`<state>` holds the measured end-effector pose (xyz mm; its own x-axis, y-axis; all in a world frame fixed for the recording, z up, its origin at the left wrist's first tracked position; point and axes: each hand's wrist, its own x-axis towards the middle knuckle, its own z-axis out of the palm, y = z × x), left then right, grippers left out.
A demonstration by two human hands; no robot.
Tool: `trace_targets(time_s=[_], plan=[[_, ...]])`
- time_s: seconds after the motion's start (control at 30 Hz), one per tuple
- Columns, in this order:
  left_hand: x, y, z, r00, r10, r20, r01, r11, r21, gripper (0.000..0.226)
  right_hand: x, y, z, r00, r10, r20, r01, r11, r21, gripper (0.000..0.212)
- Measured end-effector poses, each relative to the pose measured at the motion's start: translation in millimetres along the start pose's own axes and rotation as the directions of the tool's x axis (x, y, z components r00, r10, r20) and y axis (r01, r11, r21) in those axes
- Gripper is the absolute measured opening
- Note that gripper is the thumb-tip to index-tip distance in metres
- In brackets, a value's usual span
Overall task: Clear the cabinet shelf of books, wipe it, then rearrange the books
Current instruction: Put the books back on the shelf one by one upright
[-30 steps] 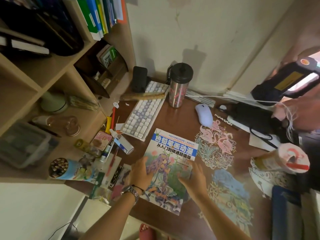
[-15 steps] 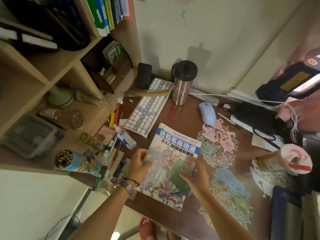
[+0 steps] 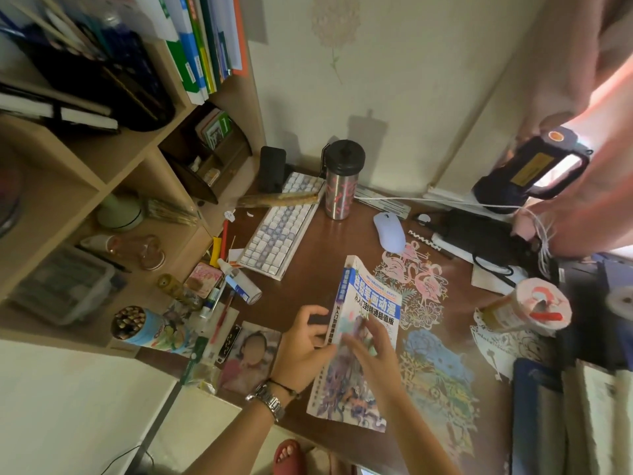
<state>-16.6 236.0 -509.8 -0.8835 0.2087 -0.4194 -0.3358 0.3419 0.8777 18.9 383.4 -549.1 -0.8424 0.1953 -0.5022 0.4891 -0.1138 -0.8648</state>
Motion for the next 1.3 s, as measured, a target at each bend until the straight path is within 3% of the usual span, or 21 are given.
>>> trace_targets(time_s=[0.13, 0.37, 0.57, 0.67, 0.9, 1.07, 1.17, 1.3], plan=[[-5, 11, 16, 0.999, 0.032, -0.024, -0.032, 0.999, -0.015, 0.048, -6, -14, -8, 0.999, -0.03, 0.019, 0.028, 0.997, 0.076, 0.048], [-12, 32, 23, 0.995, 0.093, -0.042, -0.094, 0.996, -0.007, 0.047, -21, -36, -21, 0.995, -0.084, 0.049, 0.074, 0.981, 0.18, 0.049], [-18, 36, 17, 0.989, 0.122, -0.083, -0.119, 0.992, 0.033, 0.043, -25, -47, -14, 0.99, -0.105, 0.097, 0.09, 0.984, 0.152, 0.049], [-19, 35, 16, 0.99, 0.104, -0.095, -0.108, 0.994, -0.033, 0.046, -21, -48, -8, 0.991, -0.085, 0.104, 0.074, 0.992, 0.104, 0.047], [-16, 17, 18, 0.998, 0.06, 0.034, -0.055, 0.988, -0.144, 0.043, -15, -45, -8, 0.987, -0.116, 0.108, 0.119, 0.993, -0.02, 0.063], [-18, 4, 14, 0.979, -0.01, 0.206, 0.036, 0.992, -0.122, 0.038, -12, -51, -10, 0.988, -0.121, 0.1, 0.135, 0.979, -0.154, 0.082], [-20, -6, 16, 0.961, -0.081, 0.265, 0.117, 0.985, -0.125, 0.052, -15, -53, -7, 0.986, -0.147, 0.08, 0.162, 0.957, -0.241, 0.093], [-23, -17, 19, 0.934, -0.13, 0.334, 0.164, 0.983, -0.078, 0.062, -17, -63, -2, 0.99, -0.131, 0.058, 0.143, 0.899, -0.414, 0.091]])
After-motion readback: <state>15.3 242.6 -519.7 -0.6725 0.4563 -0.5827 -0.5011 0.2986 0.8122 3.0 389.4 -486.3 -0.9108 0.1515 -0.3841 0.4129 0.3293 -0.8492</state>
